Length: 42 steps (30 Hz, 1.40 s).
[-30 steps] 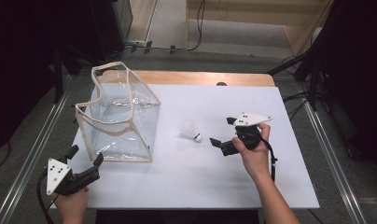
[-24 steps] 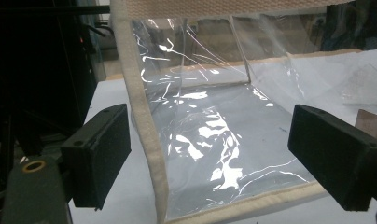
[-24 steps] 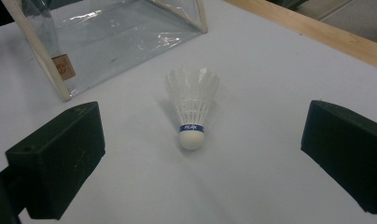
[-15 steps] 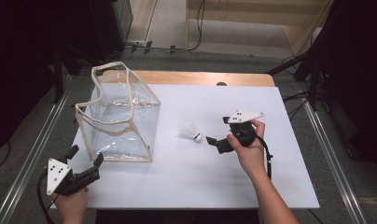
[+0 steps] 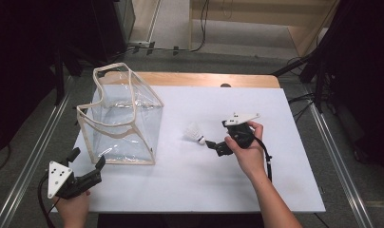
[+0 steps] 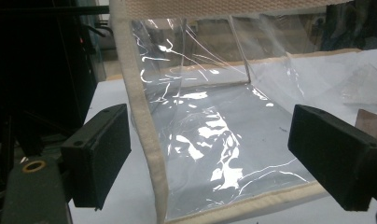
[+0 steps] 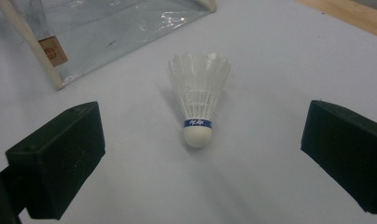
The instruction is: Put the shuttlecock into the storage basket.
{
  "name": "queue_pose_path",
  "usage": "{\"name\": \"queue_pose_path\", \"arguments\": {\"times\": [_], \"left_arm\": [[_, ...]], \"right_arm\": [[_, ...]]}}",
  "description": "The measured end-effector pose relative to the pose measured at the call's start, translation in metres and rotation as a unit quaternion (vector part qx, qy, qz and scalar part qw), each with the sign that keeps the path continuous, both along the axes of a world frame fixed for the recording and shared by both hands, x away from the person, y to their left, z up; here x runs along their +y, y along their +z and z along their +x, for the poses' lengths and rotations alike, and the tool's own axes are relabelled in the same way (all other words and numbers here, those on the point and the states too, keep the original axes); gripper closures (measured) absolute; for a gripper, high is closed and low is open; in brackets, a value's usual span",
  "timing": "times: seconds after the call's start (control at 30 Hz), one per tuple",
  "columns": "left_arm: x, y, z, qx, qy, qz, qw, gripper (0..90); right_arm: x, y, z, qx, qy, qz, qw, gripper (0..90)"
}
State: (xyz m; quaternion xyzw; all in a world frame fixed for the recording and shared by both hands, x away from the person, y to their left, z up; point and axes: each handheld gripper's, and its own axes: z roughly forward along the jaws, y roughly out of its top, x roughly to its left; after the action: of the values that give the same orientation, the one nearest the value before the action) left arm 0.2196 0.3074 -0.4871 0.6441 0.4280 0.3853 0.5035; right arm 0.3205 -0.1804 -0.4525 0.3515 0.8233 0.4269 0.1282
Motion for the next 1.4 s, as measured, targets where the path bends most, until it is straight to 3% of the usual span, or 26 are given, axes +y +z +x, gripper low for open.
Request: {"name": "queue_pose_path", "arguments": {"times": [0.23, 0.3, 0.37, 0.7, 1.07, 1.4], "left_arm": [[0.000, 0.000, 0.000, 0.000, 0.000, 0.000, 1.0000, 13.7], [0.000, 0.000, 0.000, 0.000, 0.000, -0.001, 1.0000, 13.7], [0.000, 0.000, 0.000, -0.001, 0.000, 0.000, 1.0000, 13.7], [0.000, 0.000, 0.000, -0.001, -0.001, -0.002, 1.0000, 13.7], [0.000, 0.000, 0.000, -0.001, 0.000, -0.003, 1.0000, 13.7], [0.001, 0.000, 0.000, -0.001, -0.001, -0.003, 1.0000, 13.7]], "right_arm": [[0.006, -0.004, 0.004, 0.010, 0.004, -0.010, 0.9999, 0.0], [0.006, -0.004, 0.005, 0.012, 0.005, -0.013, 0.9998, 2.2], [0.008, -0.005, 0.006, 0.013, -0.001, -0.020, 0.9997, 11.2], [0.018, -0.013, 0.013, 0.030, 0.000, -0.041, 0.9987, 11.4], [0.026, -0.021, 0.021, 0.060, -0.003, -0.063, 0.9962, 21.2], [0.030, -0.028, 0.026, 0.067, -0.009, -0.073, 0.9950, 21.6]]}}
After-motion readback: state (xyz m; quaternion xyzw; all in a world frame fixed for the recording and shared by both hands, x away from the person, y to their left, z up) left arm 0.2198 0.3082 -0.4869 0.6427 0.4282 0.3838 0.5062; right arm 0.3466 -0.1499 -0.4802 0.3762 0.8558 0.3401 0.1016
